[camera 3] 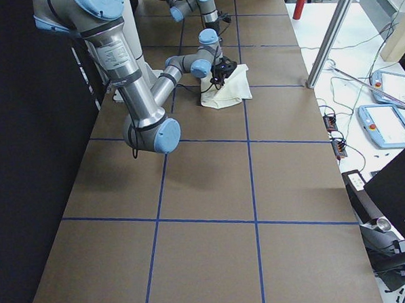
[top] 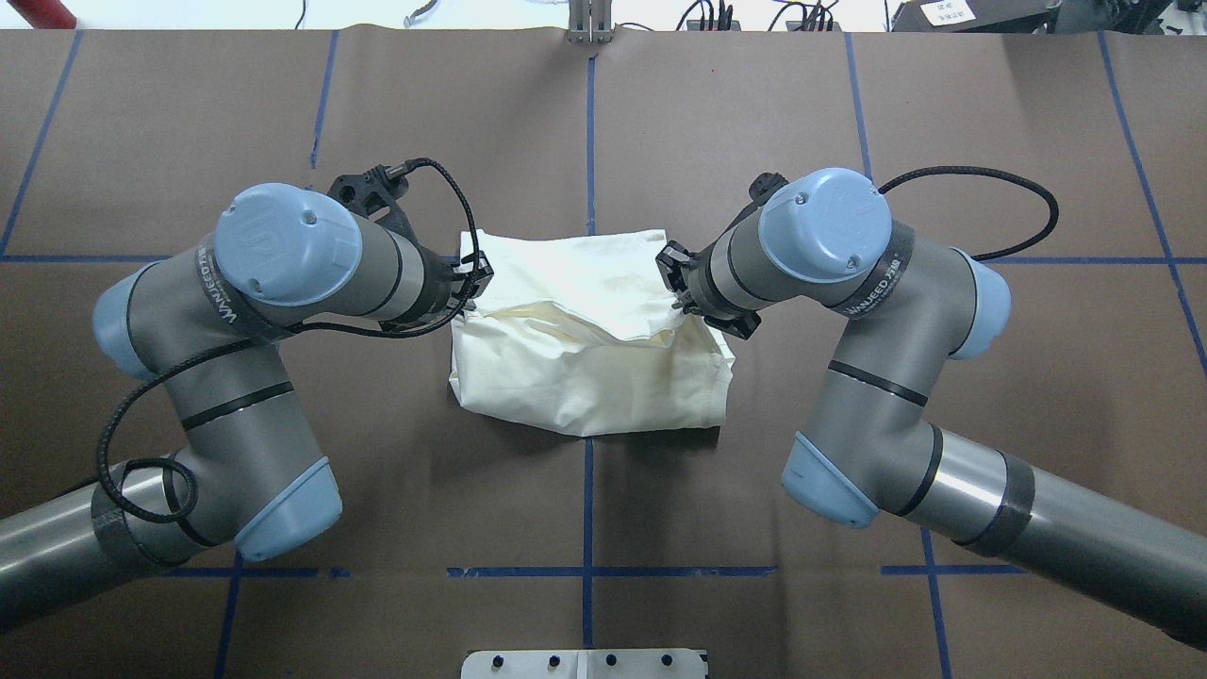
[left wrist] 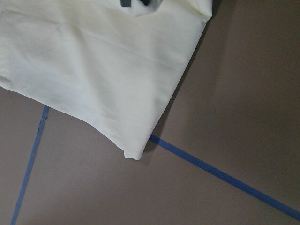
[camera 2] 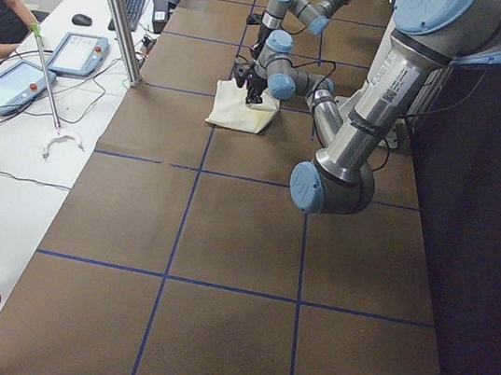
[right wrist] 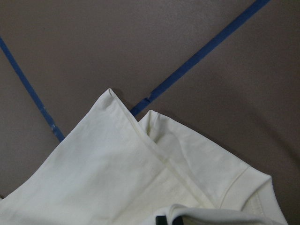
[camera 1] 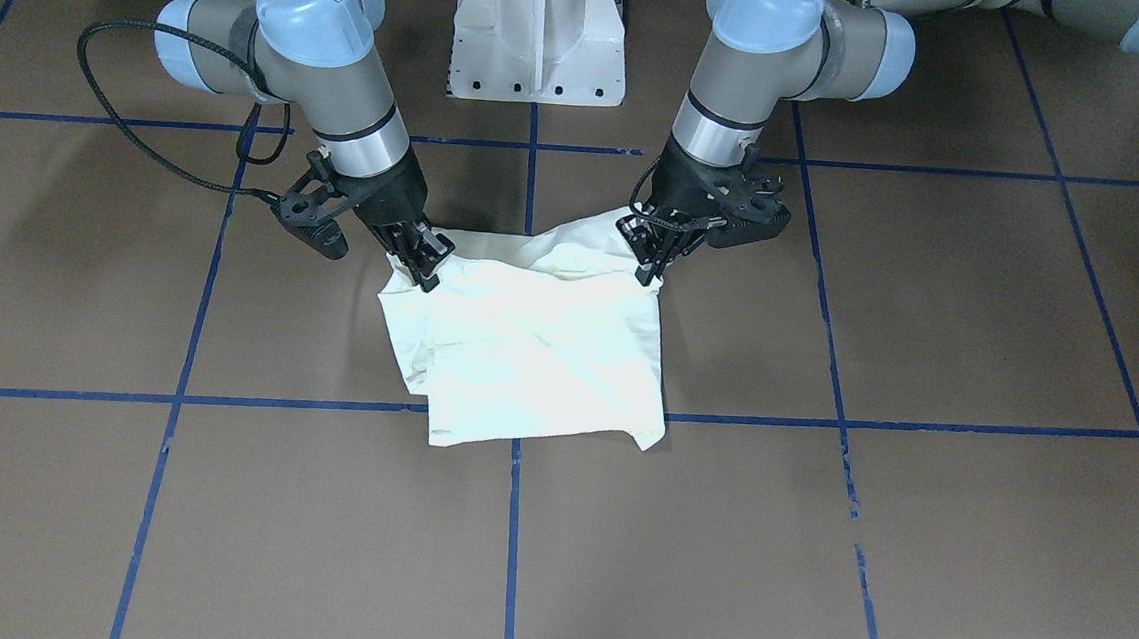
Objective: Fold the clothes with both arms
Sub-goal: 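Lift the near edge with both grippers and fold it toward the far edge, then release the folded edge and raise the left gripper away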
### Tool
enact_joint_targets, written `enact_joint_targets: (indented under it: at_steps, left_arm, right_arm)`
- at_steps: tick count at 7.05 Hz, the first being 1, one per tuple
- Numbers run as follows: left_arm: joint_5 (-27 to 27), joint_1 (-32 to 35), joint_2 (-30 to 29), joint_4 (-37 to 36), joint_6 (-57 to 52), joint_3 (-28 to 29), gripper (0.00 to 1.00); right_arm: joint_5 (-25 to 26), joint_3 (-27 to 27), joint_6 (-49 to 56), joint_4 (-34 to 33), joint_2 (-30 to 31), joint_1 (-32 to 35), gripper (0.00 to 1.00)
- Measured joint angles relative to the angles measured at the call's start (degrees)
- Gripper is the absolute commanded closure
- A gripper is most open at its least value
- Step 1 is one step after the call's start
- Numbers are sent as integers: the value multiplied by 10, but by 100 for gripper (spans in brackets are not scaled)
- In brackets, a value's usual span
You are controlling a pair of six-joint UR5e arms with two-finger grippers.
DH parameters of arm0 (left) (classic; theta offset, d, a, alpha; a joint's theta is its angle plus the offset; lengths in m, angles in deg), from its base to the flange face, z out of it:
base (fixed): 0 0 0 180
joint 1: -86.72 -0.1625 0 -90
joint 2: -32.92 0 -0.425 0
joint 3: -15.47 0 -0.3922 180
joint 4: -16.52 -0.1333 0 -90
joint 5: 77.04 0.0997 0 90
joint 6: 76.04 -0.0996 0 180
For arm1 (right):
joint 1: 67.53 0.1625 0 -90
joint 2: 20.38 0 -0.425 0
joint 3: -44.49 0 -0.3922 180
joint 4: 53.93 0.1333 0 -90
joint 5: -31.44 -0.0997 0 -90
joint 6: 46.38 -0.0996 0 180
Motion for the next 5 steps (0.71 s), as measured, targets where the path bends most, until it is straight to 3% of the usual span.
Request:
enact_joint_targets:
  at_steps: [5]
  left_arm:
    - [2,16,-10,61,-19,63,100]
  right_arm:
    - [-3,69,8,7,-33,12,100]
